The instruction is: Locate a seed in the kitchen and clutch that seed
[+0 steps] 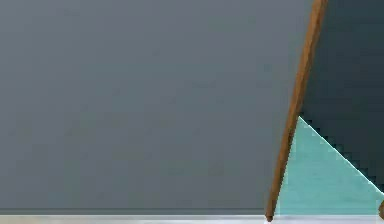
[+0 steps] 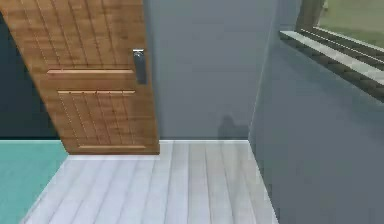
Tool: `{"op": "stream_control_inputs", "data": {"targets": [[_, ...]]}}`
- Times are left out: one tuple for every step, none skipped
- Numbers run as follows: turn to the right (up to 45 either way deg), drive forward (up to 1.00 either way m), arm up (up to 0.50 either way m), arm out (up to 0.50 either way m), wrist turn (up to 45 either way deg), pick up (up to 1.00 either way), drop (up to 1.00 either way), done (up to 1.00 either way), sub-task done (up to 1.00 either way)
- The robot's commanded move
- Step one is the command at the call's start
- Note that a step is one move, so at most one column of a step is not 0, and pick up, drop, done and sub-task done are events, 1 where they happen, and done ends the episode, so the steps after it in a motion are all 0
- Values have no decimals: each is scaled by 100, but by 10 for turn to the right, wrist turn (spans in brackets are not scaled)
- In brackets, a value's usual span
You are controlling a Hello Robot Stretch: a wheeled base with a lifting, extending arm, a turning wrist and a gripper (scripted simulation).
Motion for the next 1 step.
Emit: {"op": "stream_control_inputs", "data": {"targets": [[450, 0, 0, 0, 0, 0, 0, 0, 0]]}}
